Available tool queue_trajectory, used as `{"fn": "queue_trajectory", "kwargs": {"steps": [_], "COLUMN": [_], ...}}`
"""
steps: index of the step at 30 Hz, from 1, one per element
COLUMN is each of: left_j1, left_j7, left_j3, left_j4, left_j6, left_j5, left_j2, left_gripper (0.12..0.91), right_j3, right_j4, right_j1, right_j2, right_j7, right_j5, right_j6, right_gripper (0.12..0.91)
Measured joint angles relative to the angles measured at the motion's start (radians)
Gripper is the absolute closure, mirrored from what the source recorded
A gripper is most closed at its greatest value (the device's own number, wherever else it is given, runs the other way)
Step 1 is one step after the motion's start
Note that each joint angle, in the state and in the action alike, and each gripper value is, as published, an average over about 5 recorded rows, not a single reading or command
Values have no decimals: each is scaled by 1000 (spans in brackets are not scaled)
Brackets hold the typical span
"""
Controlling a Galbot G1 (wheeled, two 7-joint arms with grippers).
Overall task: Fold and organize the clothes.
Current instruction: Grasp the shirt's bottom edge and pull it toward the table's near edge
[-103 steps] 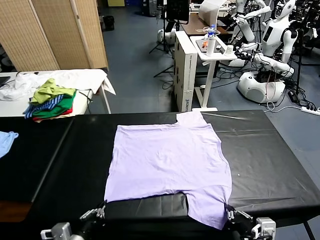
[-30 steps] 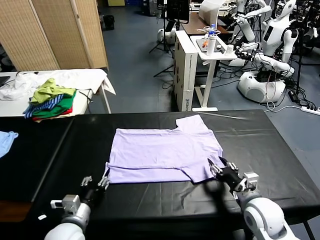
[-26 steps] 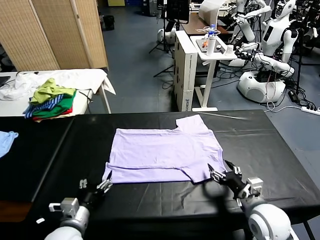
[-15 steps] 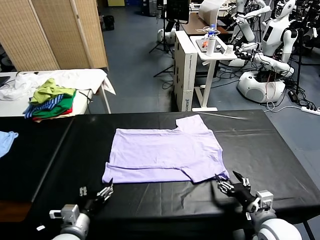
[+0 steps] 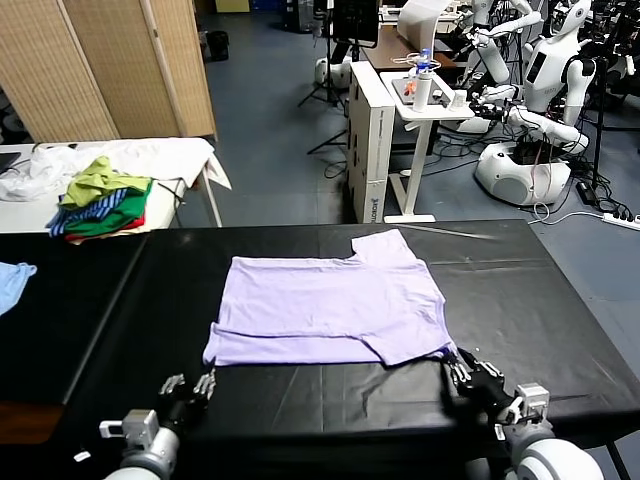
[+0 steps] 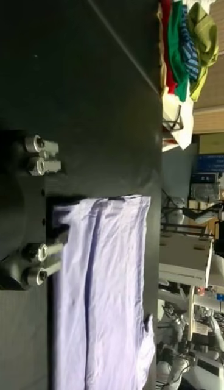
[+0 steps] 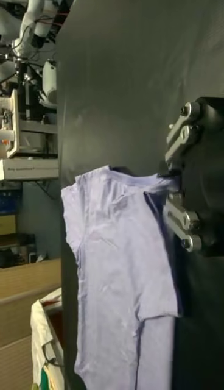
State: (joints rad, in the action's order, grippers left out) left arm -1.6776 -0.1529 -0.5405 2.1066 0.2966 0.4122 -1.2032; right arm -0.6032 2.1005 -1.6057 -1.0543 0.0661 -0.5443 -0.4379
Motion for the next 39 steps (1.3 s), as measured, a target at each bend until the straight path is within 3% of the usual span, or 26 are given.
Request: {"fn": "queue_trajectory", "kwargs": {"steps": [9,16,22,24,27,30,35,39], "left_j1": [-91,-196,-266,-280,-297,-313,-338,-340], "left_j7": [-25,-29,-32,-38,-52,-65,-77,-80], "left_j3": [-26,-53,-60,-60,-62,-69,-90,-113], "left_j4": [67,124,154,163,180,198,229,265], "left_j6": [2,6,10,13,27,51,97,148], "left_j5": [-63,-94,-115,-113,-105,-90,-66,-45], "left_j2": [1,-7,-14,-17,-22,-20,-4,2], "left_gripper": [886,886,886,886,876,773,461,229], "right_j3": [-31,-58,-59,-61,-69,-82,-116,-138], "right_j4": [90,170,199,210,232,259,312,338], "right_j1": [-72,-138,-173,-183,-200,-221,-247,-215], "right_j2": [17,26,20,20,24,31,41,55], "right_j7": [39,40,35,34,35,40,46,65], "right_j5": [-23,-43,-36,-34,-34,-35,-71,-144], "right_j6": [-107,-192,-203,-211,-236,-271,-293,-257], "right_gripper": [885,885,884,860,730,540,234,128]}}
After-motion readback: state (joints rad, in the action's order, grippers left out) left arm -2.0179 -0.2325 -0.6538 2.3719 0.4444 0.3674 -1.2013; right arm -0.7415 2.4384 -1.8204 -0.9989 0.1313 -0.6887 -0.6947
